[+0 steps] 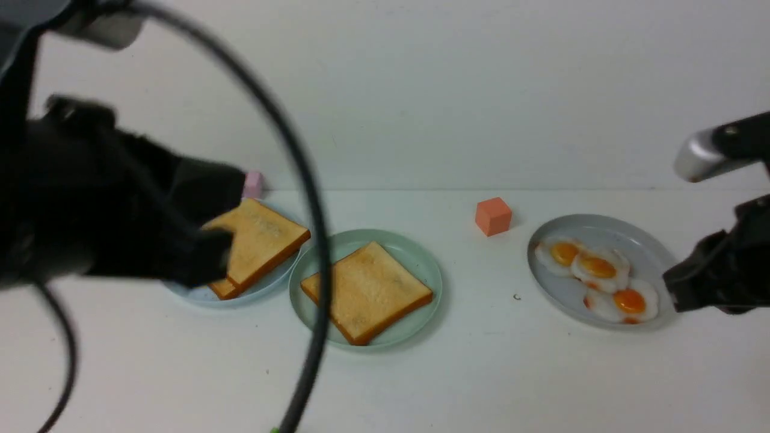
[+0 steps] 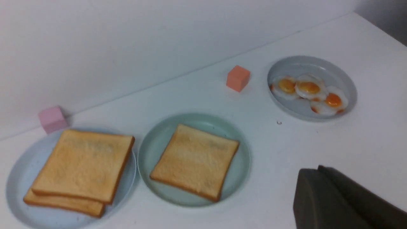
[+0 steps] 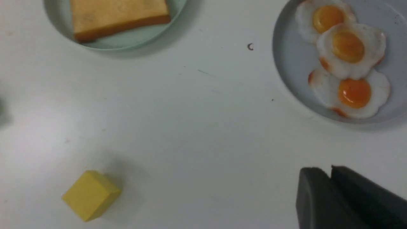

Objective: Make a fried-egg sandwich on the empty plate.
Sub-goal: Use the right arm to grab a fried egg

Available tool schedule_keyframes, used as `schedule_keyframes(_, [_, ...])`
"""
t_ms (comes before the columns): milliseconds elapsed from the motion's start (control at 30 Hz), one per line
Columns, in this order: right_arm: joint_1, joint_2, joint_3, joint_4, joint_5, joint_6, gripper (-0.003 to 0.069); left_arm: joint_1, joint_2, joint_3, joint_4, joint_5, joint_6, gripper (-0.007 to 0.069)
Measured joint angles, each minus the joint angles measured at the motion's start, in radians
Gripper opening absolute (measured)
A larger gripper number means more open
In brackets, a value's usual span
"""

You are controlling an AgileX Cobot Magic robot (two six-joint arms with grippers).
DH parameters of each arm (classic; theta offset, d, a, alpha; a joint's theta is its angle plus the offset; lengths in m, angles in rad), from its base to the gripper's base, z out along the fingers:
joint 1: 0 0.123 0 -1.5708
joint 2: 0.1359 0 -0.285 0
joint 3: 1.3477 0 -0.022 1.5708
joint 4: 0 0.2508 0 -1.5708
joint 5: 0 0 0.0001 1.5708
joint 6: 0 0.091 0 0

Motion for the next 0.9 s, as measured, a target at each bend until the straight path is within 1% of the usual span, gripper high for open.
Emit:
schedule_keyframes(100, [0.000,0.159,-0.071,-0.048,-0.018,0.000,0.0129,0.000,-0.186,0.174,-0.007,-0.020,0.000,-0.0013])
schedule_keyframes(200, [0.000,0.293,-0.149,-0.109,-0.025,0.014,0.0178,0.000,-0.324,0.285,-0.008,-0.036,0.000,-0.0013])
schedule_keyframes(300, [0.000,0.398,-0.218,-0.176,-0.048,0.037,0.0241,0.000,-0.402,0.327,-0.009,-0.038,0.000,-0.0013])
schedule_keyframes(333, [0.000,0.405,-0.227,-0.184,-0.050,0.041,0.0251,0.000,-0.405,0.330,-0.009,-0.038,0.000,-0.0013])
schedule_keyframes(400, [0.000,0.504,-0.287,-0.235,-0.083,0.057,0.0324,0.000,-0.438,0.335,-0.009,-0.049,0.000,-0.0013])
schedule_keyframes(433, [0.000,0.511,-0.287,-0.238,-0.083,0.059,0.0330,0.000,-0.438,0.335,-0.009,-0.049,0.000,-0.0013])
schedule_keyframes(467, [0.000,0.552,-0.313,-0.255,-0.100,0.061,0.0363,0.000,-0.441,0.336,-0.009,-0.055,0.000,-0.0013])
schedule_keyframes(500, [0.000,0.572,-0.324,-0.259,-0.105,0.062,0.0379,0.000,-0.443,0.336,-0.009,-0.056,0.000,-0.0013])
schedule_keyframes(533, [0.000,0.622,-0.350,-0.274,-0.107,0.064,0.0421,0.000,-0.444,0.336,-0.009,-0.059,0.000,-0.0013])
schedule_keyframes(567, [0.000,0.651,-0.369,-0.281,-0.105,0.065,0.0447,0.000,-0.444,0.336,-0.009,-0.062,0.000,-0.0013])
schedule_keyframes(600, [0.000,0.661,-0.375,-0.284,-0.103,0.065,0.0451,0.000,-0.444,0.336,-0.009,-0.062,0.000,-0.0013])
schedule_keyframes(667, [0.000,0.711,-0.402,-0.307,-0.085,0.086,0.0496,0.000,-0.444,0.336,-0.009,-0.062,0.000,-0.0013])
schedule_keyframes(733, [0.000,0.724,-0.408,-0.322,-0.082,0.103,0.0505,0.000,-0.444,0.336,-0.010,-0.062,0.000,-0.0013])
schedule_keyframes(767, [0.000,0.739,-0.412,-0.365,-0.084,0.139,0.0512,0.000,-0.444,0.336,-0.010,-0.062,0.000,-0.0013])
schedule_keyframes(900, [0.000,0.754,-0.414,-0.472,-0.109,0.230,0.0518,0.000,-0.444,0.336,-0.010,-0.062,0.000,-0.0013])
